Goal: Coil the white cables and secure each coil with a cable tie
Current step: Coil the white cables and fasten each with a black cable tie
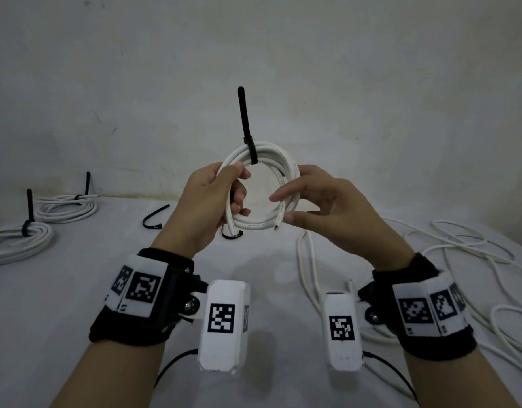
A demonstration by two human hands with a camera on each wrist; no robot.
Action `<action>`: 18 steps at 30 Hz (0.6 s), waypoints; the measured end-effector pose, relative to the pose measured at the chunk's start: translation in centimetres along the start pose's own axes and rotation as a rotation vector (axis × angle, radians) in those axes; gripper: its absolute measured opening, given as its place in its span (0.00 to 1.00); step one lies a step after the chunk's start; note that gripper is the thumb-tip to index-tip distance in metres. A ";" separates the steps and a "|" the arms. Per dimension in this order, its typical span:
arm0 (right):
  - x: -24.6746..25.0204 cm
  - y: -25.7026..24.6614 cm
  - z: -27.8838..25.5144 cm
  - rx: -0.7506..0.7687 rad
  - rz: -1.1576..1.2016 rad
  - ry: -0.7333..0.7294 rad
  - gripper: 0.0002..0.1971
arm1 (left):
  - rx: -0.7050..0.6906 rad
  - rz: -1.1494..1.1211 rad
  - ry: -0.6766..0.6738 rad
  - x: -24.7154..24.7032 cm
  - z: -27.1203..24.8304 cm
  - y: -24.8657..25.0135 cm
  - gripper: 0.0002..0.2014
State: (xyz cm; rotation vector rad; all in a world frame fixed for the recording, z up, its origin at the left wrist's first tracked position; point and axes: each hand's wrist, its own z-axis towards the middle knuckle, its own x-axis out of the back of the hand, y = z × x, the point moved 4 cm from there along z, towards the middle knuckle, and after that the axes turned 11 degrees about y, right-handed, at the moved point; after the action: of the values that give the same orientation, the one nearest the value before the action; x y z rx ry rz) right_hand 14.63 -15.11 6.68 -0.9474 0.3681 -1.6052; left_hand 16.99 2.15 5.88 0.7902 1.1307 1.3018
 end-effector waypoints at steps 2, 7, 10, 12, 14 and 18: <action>-0.1 -0.1 0.1 0.020 -0.011 0.036 0.14 | -0.009 0.005 0.006 -0.1 0.0 0.1 0.12; -0.6 -0.1 0.2 0.036 -0.063 0.107 0.11 | -0.022 0.023 0.030 -0.1 0.0 0.0 0.12; -1.2 0.0 0.2 0.026 -0.109 0.102 0.10 | -0.045 0.040 0.020 -0.2 0.0 0.1 0.12; -1.3 0.1 0.3 0.042 -0.144 0.136 0.09 | -0.063 0.047 0.022 -0.2 0.0 0.2 0.12; -1.4 0.1 0.3 0.077 -0.162 0.195 0.08 | -0.078 0.050 0.027 -0.2 0.0 0.3 0.12; -2.2 0.1 0.2 0.158 -0.223 0.275 0.07 | -0.099 0.052 0.026 -0.2 0.0 0.5 0.12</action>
State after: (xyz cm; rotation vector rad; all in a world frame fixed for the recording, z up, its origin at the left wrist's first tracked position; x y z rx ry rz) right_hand 14.82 -13.08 5.89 -0.6657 0.3262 -1.9461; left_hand 16.89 2.06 6.41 0.7352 1.0638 1.4040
